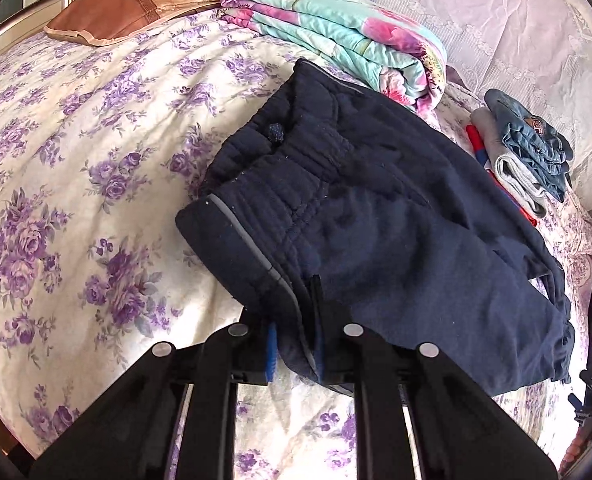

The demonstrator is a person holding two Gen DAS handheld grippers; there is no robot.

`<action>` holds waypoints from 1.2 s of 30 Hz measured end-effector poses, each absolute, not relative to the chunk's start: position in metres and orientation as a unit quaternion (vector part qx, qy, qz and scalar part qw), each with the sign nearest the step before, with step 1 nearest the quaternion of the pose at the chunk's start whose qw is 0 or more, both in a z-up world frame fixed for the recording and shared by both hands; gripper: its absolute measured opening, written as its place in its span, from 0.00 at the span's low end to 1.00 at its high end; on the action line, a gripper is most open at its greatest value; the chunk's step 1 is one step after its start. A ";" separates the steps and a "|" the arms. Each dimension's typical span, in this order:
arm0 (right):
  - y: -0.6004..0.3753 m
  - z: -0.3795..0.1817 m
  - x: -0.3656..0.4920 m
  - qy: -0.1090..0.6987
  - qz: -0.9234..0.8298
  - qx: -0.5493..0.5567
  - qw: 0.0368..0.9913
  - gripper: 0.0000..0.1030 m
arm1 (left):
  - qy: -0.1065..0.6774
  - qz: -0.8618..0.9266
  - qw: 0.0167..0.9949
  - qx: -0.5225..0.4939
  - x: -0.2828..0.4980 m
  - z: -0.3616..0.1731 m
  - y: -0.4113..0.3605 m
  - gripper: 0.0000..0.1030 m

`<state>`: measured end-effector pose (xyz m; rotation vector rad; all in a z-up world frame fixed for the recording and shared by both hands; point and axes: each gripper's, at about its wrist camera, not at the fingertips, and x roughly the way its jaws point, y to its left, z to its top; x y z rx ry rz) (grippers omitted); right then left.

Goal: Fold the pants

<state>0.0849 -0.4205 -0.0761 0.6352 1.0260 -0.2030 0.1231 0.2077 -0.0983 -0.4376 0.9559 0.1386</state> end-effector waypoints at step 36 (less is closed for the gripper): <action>-0.427 -0.018 -0.025 0.443 -0.177 0.228 0.849 0.75 | 0.460 0.078 0.874 -0.139 0.077 -0.026 0.230 0.25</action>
